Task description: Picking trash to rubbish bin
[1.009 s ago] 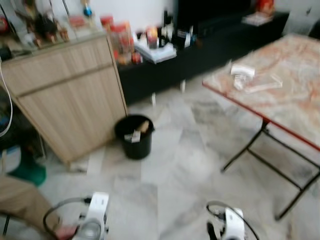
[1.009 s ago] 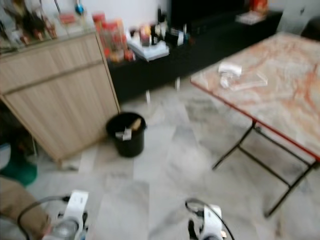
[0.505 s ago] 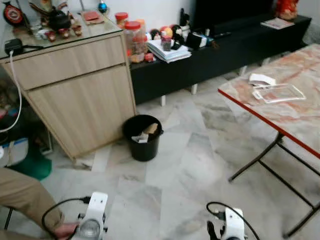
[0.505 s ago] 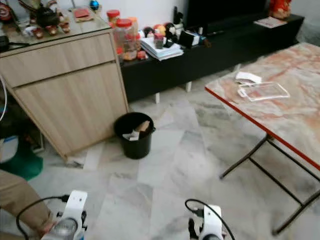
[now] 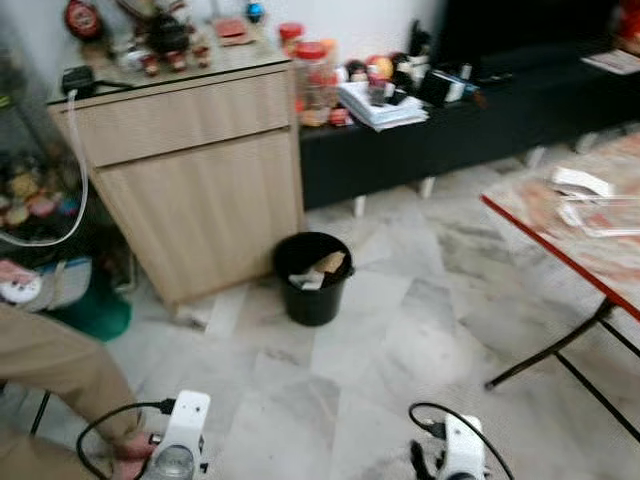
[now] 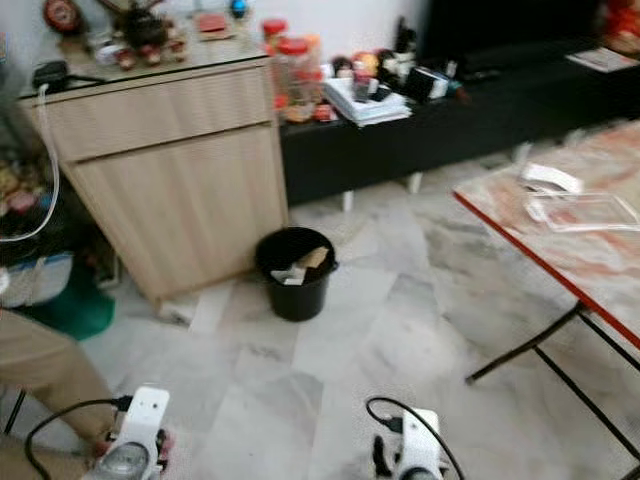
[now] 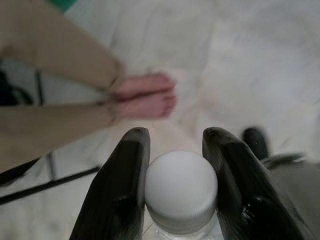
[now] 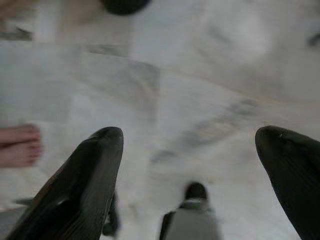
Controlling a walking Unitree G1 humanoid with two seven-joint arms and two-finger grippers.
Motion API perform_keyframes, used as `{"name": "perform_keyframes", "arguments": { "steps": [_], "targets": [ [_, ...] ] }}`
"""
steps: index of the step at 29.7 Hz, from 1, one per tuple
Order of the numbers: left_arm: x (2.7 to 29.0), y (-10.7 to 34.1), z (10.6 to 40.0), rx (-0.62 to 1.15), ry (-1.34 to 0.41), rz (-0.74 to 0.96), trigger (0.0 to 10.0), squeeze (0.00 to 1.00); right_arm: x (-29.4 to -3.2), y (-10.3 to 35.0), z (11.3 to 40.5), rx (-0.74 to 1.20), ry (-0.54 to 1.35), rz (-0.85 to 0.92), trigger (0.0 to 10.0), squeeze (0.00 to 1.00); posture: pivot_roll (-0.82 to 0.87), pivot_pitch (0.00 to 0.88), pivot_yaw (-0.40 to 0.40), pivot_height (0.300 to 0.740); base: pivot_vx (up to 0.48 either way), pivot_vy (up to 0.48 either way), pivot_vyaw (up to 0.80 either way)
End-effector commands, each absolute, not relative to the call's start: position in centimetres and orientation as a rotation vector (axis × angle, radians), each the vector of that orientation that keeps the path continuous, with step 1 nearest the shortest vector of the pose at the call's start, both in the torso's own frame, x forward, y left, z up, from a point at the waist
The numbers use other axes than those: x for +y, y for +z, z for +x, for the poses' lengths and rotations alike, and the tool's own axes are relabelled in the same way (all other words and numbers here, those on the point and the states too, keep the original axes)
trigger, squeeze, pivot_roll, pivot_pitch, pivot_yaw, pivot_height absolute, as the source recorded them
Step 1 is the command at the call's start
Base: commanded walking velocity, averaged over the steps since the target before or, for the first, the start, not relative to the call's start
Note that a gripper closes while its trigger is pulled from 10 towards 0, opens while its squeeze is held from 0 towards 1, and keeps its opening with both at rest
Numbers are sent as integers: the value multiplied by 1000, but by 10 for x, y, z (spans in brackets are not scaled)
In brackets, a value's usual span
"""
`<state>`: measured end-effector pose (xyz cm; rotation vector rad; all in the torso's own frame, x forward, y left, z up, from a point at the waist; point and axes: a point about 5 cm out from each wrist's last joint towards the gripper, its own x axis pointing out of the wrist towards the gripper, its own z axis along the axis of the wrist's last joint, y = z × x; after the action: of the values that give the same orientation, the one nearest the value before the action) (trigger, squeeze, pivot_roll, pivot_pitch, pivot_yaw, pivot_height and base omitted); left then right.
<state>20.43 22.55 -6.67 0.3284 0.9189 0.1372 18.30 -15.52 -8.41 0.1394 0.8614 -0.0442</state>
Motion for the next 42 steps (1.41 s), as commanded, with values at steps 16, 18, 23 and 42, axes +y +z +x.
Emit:
{"name": "perform_keyframes", "arguments": {
  "steps": [16, 18, 23, 42],
  "targets": [
    [221, -68, 204, 943, 99, 379, 10000, 0, -166, -87, 175, 879, -76, 136, 10000, 0, -100, 7, 40, 740, 314, 0, 0],
    [221, -68, 204, 946, 97, 381, 10000, 0, -165, -87, 175, 879, -78, 137, 10000, 0, -100, 3, 42, 740, 324, 0, 0],
    [222, -69, 202, 951, 98, 383, 10000, 0, -165, -88, 174, 883, -79, 138, 10000, 0, -96, 0, 44, 740, 325, 0, 0],
    [224, -70, 200, 961, 100, 384, 10000, 0, -164, -88, 174, 886, -74, 133, 10000, 0, -92, 0, 45, 740, 329, 0, 0]
  ]
}}
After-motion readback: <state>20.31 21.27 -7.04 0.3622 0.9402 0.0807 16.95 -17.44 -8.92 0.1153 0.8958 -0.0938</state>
